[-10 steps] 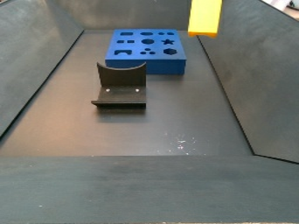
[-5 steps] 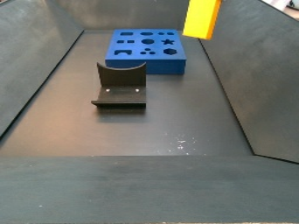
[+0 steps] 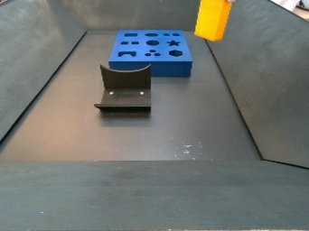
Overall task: Pick up the arch object. Move up. Place the arch object on the fixture. Regrasp the arch object. Rotate the arch object. Move to above the board. Insert the arch object.
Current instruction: Rotate the arch object.
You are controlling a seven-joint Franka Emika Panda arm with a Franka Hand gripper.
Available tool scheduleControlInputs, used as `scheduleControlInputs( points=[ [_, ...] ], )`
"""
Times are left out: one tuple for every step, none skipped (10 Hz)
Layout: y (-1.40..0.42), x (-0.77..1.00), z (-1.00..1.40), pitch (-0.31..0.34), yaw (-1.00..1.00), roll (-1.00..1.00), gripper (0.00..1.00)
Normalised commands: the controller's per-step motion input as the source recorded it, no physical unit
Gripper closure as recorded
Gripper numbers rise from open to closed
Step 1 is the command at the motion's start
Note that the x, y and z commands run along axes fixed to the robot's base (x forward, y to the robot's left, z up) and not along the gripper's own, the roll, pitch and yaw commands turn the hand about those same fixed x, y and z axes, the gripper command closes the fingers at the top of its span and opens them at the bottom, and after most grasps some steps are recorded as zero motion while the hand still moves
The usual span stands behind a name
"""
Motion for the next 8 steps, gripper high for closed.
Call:
scheduleControlInputs(
  points=[
    [0.03,0.08,0.01,0.268,-0.16,-0.32,1.00],
    [0.02,0.08,0.00,0.208,-0.10,-0.21,1.00],
    [0.00,-0.09,0.00,0.000,-1.00,0.00,1.00],
    [0.00,-0.09,0.00,-0.002,-1.00,0.00,1.00],
    [0.01,-0.07,0.01,-0.003,-1.00,0.00,1.00],
    [0.01,-0.06,0.01,-0.003,-1.00,0.00,1.00],
    [0.01,-0.04,0.01,-0.003,-1.00,0.00,1.00],
    [0.01,-0.03,0.01,-0.003,-1.00,0.00,1.00]
  ],
)
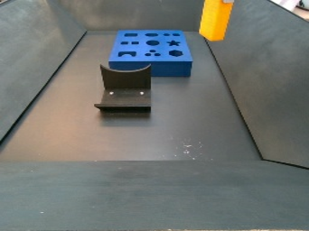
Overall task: Pick up the arch object. Move up. Place the arch object on the fixture. Regrasp the arch object. Rotate the arch object. Move to above the board. Insert the arch object.
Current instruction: Rotate the arch object.
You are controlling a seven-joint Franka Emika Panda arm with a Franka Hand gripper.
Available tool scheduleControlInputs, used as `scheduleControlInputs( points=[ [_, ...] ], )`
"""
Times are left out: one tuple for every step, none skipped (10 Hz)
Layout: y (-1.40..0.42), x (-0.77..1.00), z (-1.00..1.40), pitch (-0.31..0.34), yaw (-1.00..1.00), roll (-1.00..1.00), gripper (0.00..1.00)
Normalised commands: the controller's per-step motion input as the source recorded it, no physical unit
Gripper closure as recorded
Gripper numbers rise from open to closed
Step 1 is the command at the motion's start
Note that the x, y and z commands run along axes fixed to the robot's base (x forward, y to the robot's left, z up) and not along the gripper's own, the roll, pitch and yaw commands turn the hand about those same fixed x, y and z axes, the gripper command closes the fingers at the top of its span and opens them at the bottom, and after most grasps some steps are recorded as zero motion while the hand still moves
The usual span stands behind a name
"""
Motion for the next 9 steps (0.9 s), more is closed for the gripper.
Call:
scheduleControlInputs(
  points=[
    [0.01,-0.03,0.01,-0.003,-1.00,0.00,1.00],
    [0.01,-0.03,0.01,-0.003,-1.00,0.00,1.00],
    [0.01,-0.02,0.00,-0.003,-1.00,0.00,1.00],
    [0.02,-0.02,0.00,-0.003,-1.00,0.00,1.00],
    [0.02,-0.02,0.00,-0.004,-1.00,0.00,1.00],
    [0.02,-0.02,0.00,-0.004,-1.00,0.00,1.00],
    [0.02,-0.02,0.00,-0.004,-1.00,0.00,1.00],
    [0.02,-0.02,0.00,-0.005,-1.00,0.00,1.00],
    [0.02,-0.02,0.00,-0.005,-1.00,0.00,1.00]
  ],
)
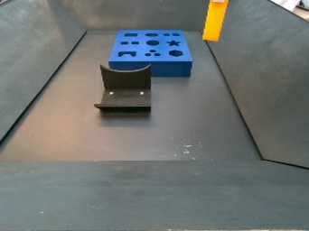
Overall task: Pick up the arch object. Move up. Place the arch object on the fixture. Regrasp the arch object. Rotate the arch object. Move to above the board. Insert the arch object.
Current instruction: Rotate the arch object.
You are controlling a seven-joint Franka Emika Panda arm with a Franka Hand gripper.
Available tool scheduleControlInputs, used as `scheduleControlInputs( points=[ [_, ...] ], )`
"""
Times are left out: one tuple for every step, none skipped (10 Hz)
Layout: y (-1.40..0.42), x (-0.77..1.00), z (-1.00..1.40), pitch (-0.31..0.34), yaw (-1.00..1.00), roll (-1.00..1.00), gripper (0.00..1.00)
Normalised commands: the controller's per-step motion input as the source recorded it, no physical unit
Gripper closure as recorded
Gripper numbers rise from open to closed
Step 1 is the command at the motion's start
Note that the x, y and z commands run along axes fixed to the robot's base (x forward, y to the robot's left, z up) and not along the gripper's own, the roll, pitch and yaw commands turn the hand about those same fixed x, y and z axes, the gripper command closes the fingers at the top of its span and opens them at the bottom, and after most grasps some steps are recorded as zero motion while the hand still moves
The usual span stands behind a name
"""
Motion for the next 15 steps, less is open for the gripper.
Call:
scheduleControlInputs(
  points=[
    [0.02,-0.02,0.00,-0.006,-1.00,0.00,1.00],
    [0.02,-0.02,0.00,-0.006,-1.00,0.00,1.00],
    [0.02,-0.02,0.00,-0.007,-1.00,0.00,1.00],
    [0.02,-0.02,0.00,-0.008,-1.00,0.00,1.00],
    [0.02,-0.02,0.00,-0.010,-1.00,0.01,1.00],
    [0.00,0.00,0.00,0.000,-1.00,0.00,1.00],
    [0.00,0.00,0.00,0.000,-1.00,0.00,1.00],
    [0.00,0.00,0.00,0.000,-1.00,0.00,1.00],
    [0.01,0.00,0.00,0.001,-1.00,0.00,1.00],
    [0.01,0.00,0.00,0.001,-1.00,0.00,1.00],
    [0.01,0.00,0.00,0.001,-1.00,0.00,1.00],
    [0.01,0.00,0.00,0.002,-1.00,0.00,1.00],
    [0.01,0.00,0.00,0.002,-1.00,0.00,1.00],
    [0.01,0.00,0.00,0.002,-1.00,0.00,1.00],
    [0.01,0.00,0.00,0.003,-1.00,0.00,1.00]
  ],
)
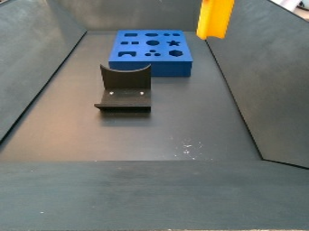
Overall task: Pick up the arch object. Move up. Place the arch object on the fixture. Regrasp the arch object. Rotate the arch object. Move to above the board. Insert the arch object.
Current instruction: Rotate the arch object.
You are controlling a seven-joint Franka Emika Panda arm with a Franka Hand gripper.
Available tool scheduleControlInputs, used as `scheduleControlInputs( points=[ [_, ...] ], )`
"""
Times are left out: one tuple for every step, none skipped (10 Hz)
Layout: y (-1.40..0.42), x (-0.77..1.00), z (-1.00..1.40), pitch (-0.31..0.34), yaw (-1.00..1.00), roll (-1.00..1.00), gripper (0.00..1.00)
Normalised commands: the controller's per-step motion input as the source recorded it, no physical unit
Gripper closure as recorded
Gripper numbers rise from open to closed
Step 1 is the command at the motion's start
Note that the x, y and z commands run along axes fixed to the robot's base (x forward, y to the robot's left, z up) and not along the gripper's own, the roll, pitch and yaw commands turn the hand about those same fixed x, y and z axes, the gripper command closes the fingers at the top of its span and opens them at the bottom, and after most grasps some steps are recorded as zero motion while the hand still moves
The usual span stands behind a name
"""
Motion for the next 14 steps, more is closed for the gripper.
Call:
scheduleControlInputs(
  points=[
    [0.01,0.00,0.00,0.004,-0.97,0.00,1.00],
    [0.01,0.00,0.00,0.004,-0.63,0.00,1.00],
    [0.01,0.00,0.00,0.004,-0.37,0.00,1.00],
    [0.01,0.00,0.00,0.004,-0.25,0.00,1.00],
    [0.00,0.00,-1.00,0.000,0.00,0.00,1.00],
    [0.00,0.01,-1.00,-0.015,0.05,0.00,1.00],
    [0.00,0.01,-1.00,-0.020,0.06,0.00,1.00],
    [0.00,0.01,-1.00,-0.025,0.04,0.00,1.00],
    [0.00,0.01,-1.00,-0.031,0.04,-0.01,1.00],
    [0.00,0.01,-1.00,-0.039,0.03,-0.01,1.00],
    [0.01,0.02,-1.00,-0.043,0.03,-0.01,1.00],
    [0.01,0.02,-1.00,-0.047,0.02,-0.02,1.00],
    [0.01,0.02,-1.00,-0.047,0.02,-0.02,1.00],
    [0.01,0.02,-1.00,-0.050,0.02,-0.03,1.00]
  ],
)
